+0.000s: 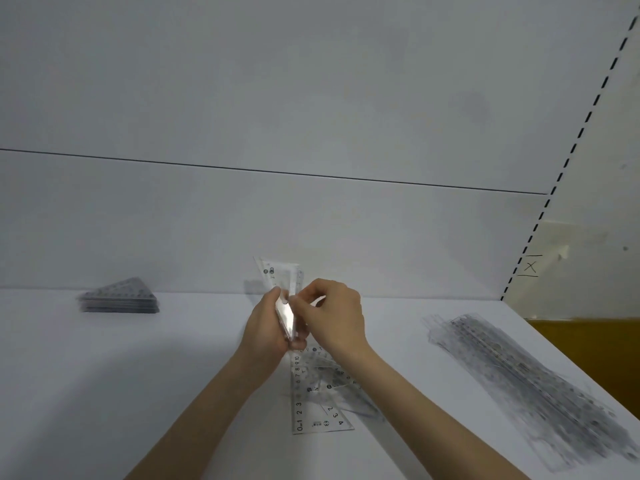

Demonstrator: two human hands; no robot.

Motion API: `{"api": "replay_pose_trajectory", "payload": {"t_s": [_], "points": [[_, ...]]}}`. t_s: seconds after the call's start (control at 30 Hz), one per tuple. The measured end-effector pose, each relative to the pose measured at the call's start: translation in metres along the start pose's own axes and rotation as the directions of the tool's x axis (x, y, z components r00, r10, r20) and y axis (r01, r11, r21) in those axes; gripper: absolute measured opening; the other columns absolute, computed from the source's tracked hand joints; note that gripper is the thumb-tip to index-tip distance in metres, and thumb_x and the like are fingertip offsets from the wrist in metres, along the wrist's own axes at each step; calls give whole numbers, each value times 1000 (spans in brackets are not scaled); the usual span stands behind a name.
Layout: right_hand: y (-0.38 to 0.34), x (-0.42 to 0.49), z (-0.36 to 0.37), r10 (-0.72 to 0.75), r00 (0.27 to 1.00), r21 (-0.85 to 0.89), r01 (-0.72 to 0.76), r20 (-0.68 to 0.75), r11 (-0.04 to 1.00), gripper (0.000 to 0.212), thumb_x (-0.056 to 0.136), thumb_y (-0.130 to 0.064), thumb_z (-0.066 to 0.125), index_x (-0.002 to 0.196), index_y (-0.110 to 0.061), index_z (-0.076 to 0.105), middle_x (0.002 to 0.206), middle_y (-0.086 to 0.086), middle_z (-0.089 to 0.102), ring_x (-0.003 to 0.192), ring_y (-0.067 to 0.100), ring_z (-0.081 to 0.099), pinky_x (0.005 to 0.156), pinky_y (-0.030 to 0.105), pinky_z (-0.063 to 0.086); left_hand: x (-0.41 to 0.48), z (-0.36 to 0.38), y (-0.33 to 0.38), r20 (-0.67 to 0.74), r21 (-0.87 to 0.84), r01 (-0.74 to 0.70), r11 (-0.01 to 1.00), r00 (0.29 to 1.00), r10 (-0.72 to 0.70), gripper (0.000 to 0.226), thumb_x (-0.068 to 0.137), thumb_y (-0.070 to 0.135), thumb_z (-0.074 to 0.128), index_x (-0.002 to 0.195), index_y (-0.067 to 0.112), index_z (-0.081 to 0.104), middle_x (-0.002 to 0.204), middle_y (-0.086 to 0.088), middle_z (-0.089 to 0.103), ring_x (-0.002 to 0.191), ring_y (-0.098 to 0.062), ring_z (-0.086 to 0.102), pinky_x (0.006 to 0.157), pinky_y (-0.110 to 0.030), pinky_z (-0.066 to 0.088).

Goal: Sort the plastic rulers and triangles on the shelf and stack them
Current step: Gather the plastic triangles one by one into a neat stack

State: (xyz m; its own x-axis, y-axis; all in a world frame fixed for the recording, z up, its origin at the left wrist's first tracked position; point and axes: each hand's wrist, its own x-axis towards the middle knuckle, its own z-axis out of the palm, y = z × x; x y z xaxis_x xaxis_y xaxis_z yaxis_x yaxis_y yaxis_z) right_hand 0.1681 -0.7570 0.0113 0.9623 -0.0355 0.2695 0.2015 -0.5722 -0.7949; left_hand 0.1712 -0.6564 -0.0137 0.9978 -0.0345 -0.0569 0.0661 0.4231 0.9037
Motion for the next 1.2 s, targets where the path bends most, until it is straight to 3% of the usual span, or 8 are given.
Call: {"api": "replay_pose_trajectory", "payload": {"t_s": [0.07, 0.23, 0.4, 0.5, 0.7, 0.83, 1.07, 1.2], "points": [[3, 2, -1, -53, 999, -108, 52, -4, 993, 23, 81, -47, 66, 73, -25, 64, 84, -10, 66, 71, 8, 59, 60, 27, 42, 1, -1, 0, 9, -13, 16, 1000, 1000, -16, 39, 101, 28, 26, 72, 11, 46, 51, -6, 40, 34, -13, 35, 40, -15, 23], [22, 15, -32, -52, 998, 78, 50, 27, 996, 16, 86, -30, 69, 73, -22, 68, 72, -3, 70, 64, 11, 64, 65, 30, 50, 4, -7, 1, 54, -60, 66, 996, 997, -63, 26, 99, 29, 28, 88, 10, 42, 50, -4, 45, 31, -11, 30, 38, -11, 20], [72, 20, -77, 98, 962, -321, -11, 255, 947, 23, 85, -41, 68, 80, -19, 72, 74, -6, 67, 61, 3, 55, 61, 21, 43, 4, -7, 2, 42, -70, 75, 995, 997, -72, 31, 99, 29, 30, 79, 11, 44, 48, -3, 45, 31, -10, 30, 36, -12, 20], [84, 6, -76, 166, 919, -361, -28, 358, 932, 41, 72, -47, 79, 100, -18, 72, 82, -9, 69, 75, 3, 62, 73, 19, 50, 3, -5, 0, 47, -67, 79, 995, 996, -76, 31, 99, 31, 30, 80, 11, 44, 47, -3, 45, 31, -10, 31, 37, -10, 21], [87, 3, -80, 173, 952, -359, -75, 251, 930, 30, 74, -22, 75, 103, -19, 73, 74, -12, 69, 75, 2, 63, 73, 19, 51, 3, -6, -2, 40, -76, 74, 994, 997, -71, 31, 98, 33, 32, 78, 12, 44, 47, -3, 45, 31, -11, 32, 38, -11, 21], [91, 0, -84, 206, 945, -351, -108, 255, 930, 27, 77, -33, 74, 101, -22, 71, 84, -10, 69, 75, -1, 59, 63, 11, 44, 2, -7, 0, 28, -88, 69, 994, 997, -67, 32, 98, 32, 32, 76, 12, 44, 47, -4, 45, 31, -11, 32, 38, -10, 21], [101, 6, -86, 260, 928, -239, -197, 267, 951, 12, 76, -21, 79, 84, -20, 71, 72, -9, 64, 67, 2, 56, 57, 12, 39, 4, -8, -2, 30, -67, 61, 996, 998, -59, 33, 98, 35, 31, 81, 10, 45, 47, -4, 46, 31, -11, 33, 39, -10, 22], [88, 6, -98, 217, 951, 228, -267, 221, 936, 9, 84, -7, 70, 76, -9, 71, 65, 0, 63, 59, 12, 53, 50, 18, 39, 4, -6, -2, 28, -54, 70, 996, 997, -69, 38, 99, 39, 28, 83, 10, 47, 49, -4, 47, 33, -11, 33, 39, -12, 22]]}}
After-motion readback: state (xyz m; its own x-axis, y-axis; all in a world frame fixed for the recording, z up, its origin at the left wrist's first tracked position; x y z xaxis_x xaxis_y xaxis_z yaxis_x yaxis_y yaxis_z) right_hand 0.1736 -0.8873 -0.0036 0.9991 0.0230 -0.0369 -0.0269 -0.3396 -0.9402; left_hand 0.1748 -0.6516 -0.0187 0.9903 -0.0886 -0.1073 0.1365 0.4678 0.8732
